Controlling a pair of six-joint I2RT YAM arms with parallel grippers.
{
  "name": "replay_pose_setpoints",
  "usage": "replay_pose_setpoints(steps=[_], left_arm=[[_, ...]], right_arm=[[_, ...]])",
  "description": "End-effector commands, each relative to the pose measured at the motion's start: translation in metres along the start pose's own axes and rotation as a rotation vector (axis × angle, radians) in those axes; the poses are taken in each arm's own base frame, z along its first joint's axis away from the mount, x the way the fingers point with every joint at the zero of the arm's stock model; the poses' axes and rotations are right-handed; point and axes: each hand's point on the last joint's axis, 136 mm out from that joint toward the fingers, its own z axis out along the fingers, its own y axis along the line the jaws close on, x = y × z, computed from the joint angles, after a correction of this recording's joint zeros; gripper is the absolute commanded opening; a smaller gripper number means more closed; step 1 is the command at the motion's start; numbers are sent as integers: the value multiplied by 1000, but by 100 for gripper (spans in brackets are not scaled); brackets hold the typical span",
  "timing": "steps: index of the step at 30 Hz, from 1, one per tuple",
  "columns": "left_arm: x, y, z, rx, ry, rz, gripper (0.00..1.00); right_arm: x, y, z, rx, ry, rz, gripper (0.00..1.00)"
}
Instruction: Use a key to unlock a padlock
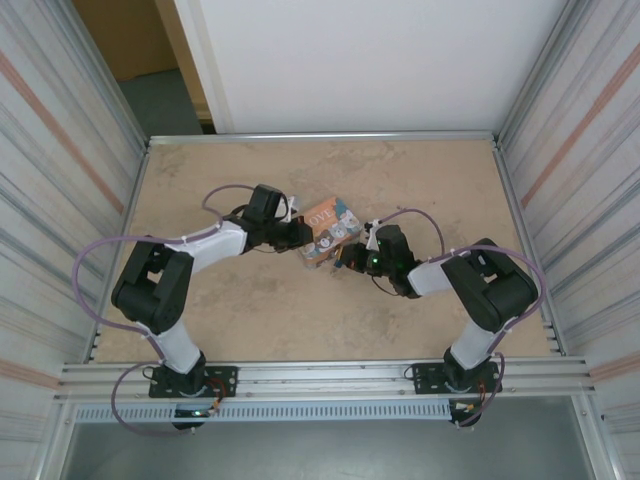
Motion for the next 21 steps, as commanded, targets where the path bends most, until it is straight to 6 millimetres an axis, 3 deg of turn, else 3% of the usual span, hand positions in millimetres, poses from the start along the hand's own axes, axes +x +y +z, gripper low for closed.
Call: replay_pose_setpoints(steps=[1, 21], left_arm=[[34, 30, 6, -89, 87, -72, 5], [38, 34, 5, -73, 77, -92, 5]], right_arm=[[-22, 8, -8, -3, -109, 47, 0], [-59, -13, -15, 2, -230, 156, 0]])
